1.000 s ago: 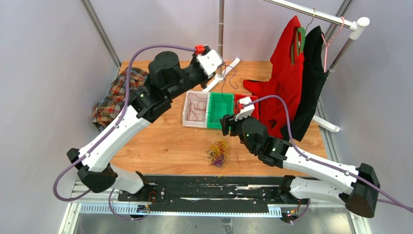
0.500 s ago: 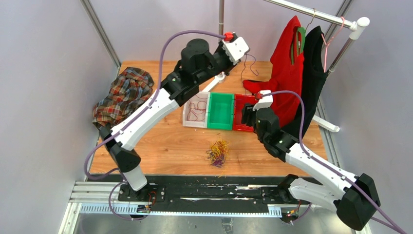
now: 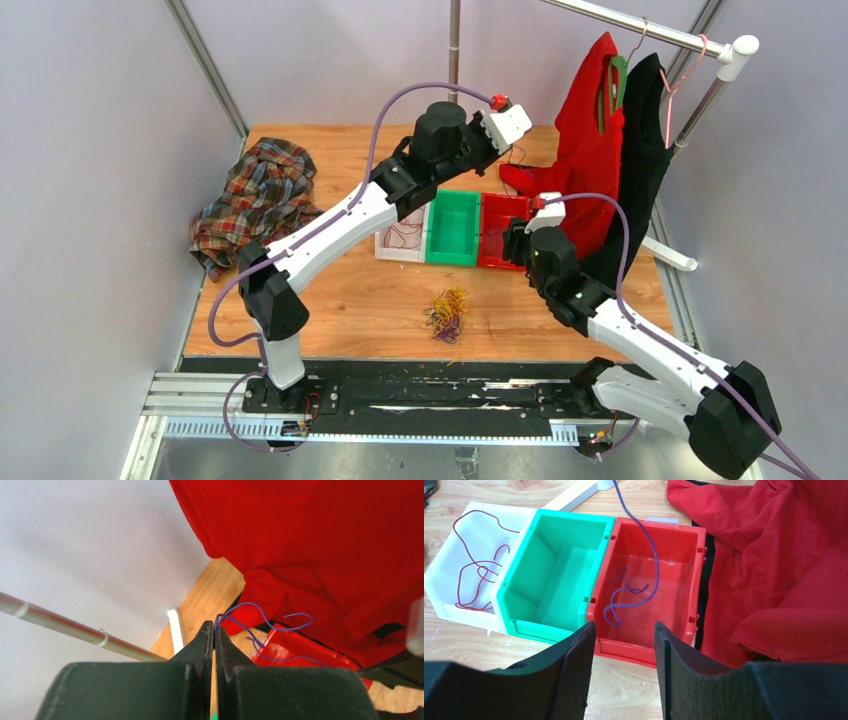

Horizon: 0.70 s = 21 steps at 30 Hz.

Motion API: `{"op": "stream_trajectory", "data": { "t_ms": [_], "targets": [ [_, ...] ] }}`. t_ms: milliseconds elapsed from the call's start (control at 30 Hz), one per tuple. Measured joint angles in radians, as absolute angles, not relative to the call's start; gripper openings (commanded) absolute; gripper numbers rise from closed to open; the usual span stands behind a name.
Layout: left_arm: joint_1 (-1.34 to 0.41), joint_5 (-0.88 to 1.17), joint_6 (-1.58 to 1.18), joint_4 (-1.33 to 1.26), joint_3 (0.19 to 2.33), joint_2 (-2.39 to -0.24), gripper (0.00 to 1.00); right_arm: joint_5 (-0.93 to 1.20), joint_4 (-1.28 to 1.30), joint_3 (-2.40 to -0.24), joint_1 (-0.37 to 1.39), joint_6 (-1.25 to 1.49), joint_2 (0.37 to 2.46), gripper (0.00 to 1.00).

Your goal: Untangle the cables

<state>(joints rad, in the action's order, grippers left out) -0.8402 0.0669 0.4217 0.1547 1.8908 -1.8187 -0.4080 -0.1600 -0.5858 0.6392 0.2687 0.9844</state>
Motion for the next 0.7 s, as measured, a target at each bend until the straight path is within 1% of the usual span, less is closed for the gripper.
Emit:
{"op": "stream_trajectory", "data": {
  "t_ms": [100,333,533,700],
  "targets": [
    [-0.840,0.049,0.413,0.157,1.849,-1.820,0.00,-0.410,-0.158,-0.560,0.639,0.276,0.949,0.48],
    [-0.840,-0.033,0.386,0.187,1.845,-1.855,0.00,-0.448,-0.121,-0.508,0.624,0.309,0.879,0.49],
    [-0.840,-0.038,0.354,0.232,1.823,-1.898,0.00,-0.495,-0.088,-0.488,0.603,0.336,0.830,0.49],
    [-0.841,-0.037,0.339,0.244,1.829,-1.964,0.00,-0.525,-0.070,-0.472,0.588,0.352,0.818,0.47]
  ]
}}
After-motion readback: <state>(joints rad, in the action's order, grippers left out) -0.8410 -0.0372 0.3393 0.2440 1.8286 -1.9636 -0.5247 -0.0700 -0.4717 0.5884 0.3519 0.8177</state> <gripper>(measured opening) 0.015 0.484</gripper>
